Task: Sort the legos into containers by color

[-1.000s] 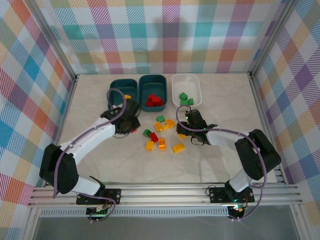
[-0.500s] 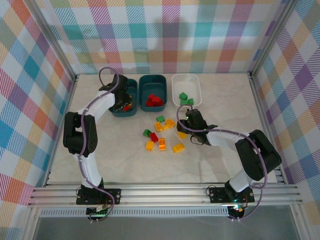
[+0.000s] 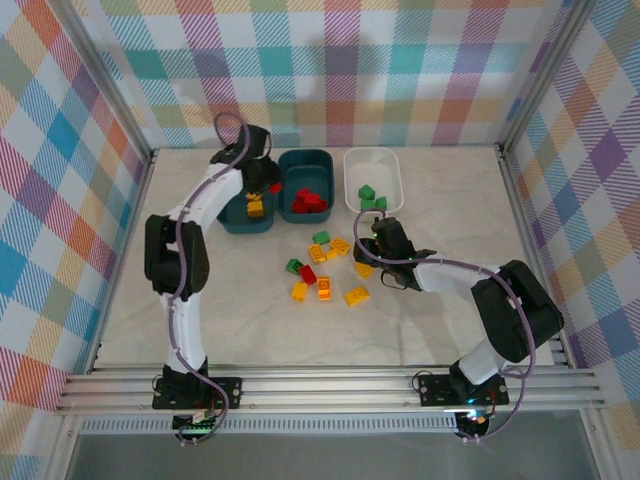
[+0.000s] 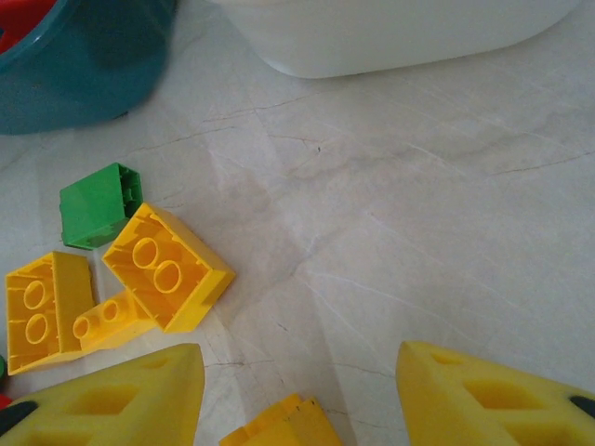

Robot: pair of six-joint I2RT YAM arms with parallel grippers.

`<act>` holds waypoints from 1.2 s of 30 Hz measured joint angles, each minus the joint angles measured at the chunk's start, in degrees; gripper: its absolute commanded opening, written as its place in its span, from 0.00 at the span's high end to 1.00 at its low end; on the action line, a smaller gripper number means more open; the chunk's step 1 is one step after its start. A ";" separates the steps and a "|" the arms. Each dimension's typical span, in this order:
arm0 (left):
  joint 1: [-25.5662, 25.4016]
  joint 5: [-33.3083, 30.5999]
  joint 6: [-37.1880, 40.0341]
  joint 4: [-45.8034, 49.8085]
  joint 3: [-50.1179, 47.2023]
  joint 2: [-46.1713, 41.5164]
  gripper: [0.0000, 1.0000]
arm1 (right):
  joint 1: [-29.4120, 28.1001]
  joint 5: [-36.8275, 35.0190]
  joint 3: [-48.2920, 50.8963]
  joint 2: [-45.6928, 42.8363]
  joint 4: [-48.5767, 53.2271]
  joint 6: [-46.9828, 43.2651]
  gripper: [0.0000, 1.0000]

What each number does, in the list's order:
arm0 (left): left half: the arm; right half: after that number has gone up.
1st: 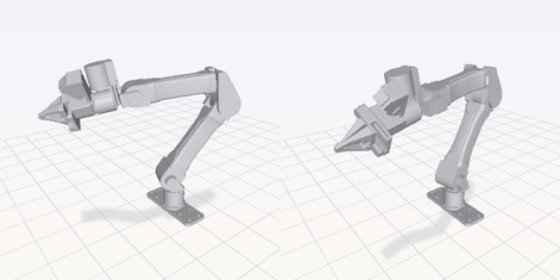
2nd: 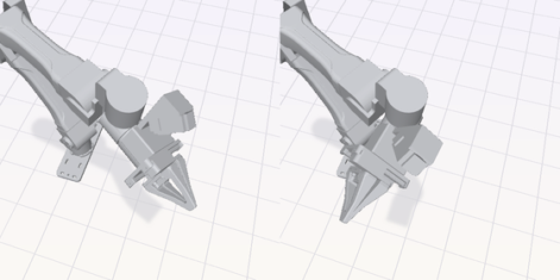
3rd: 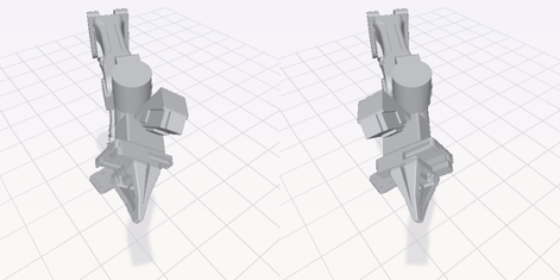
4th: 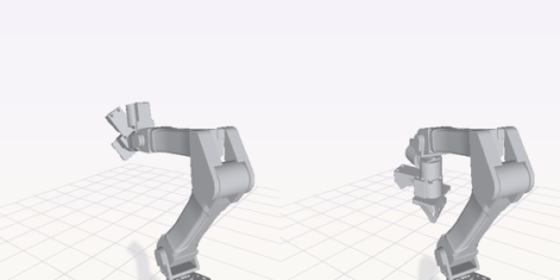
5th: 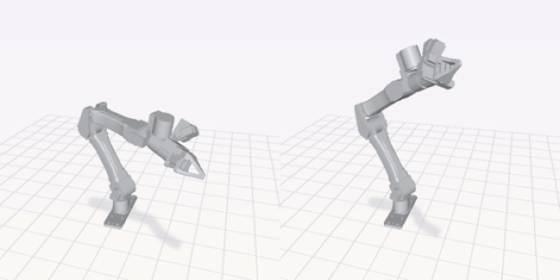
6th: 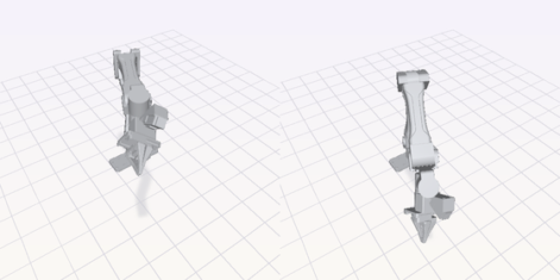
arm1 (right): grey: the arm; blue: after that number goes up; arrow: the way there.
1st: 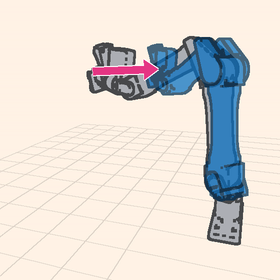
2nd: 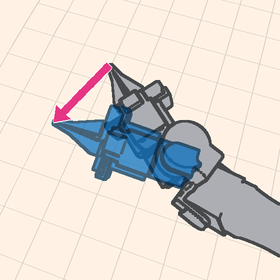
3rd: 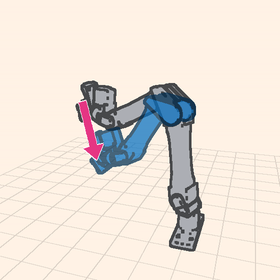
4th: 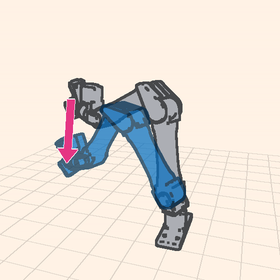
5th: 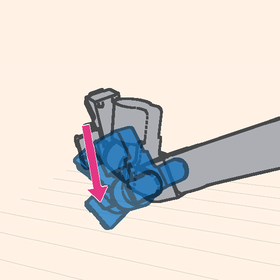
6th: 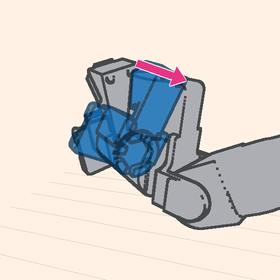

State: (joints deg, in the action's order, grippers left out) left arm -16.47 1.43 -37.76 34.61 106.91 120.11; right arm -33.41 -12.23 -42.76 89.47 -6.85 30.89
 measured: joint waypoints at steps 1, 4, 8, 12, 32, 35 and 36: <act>-0.96 0.63 0.31 0.26 2.12 1.95 0.69 | 0.00 0.00 0.00 0.00 0.00 -0.02 0.43; -3.26 2.21 1.11 1.07 7.06 6.82 0.48 | 0.00 -0.13 0.00 -0.02 0.02 -0.02 0.42; -5.03 4.00 2.19 3.08 10.93 10.10 0.27 | 0.00 -0.20 0.00 -0.11 0.00 -0.02 0.41; -5.70 5.53 3.91 4.07 11.32 9.16 0.19 | -0.04 -0.26 0.02 -0.61 0.02 -0.02 0.40; -35.71 -9.35 -1.77 6.14 -34.14 -20.39 0.28 | 0.07 -11.61 1.14 -3.41 2.69 3.26 0.32; -37.35 -11.23 -2.36 5.22 -33.99 -18.71 0.28 | 0.07 -11.87 1.18 -3.52 3.13 3.41 0.31; -37.92 -11.74 -2.56 4.74 -33.99 -17.99 0.28 | 0.07 -11.89 1.22 -3.63 3.26 3.43 0.31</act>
State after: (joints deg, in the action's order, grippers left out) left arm -54.39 -10.31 -40.32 39.35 72.93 102.13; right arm -33.34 -24.12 -41.54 85.84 -3.60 34.33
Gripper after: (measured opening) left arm 0.720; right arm 0.685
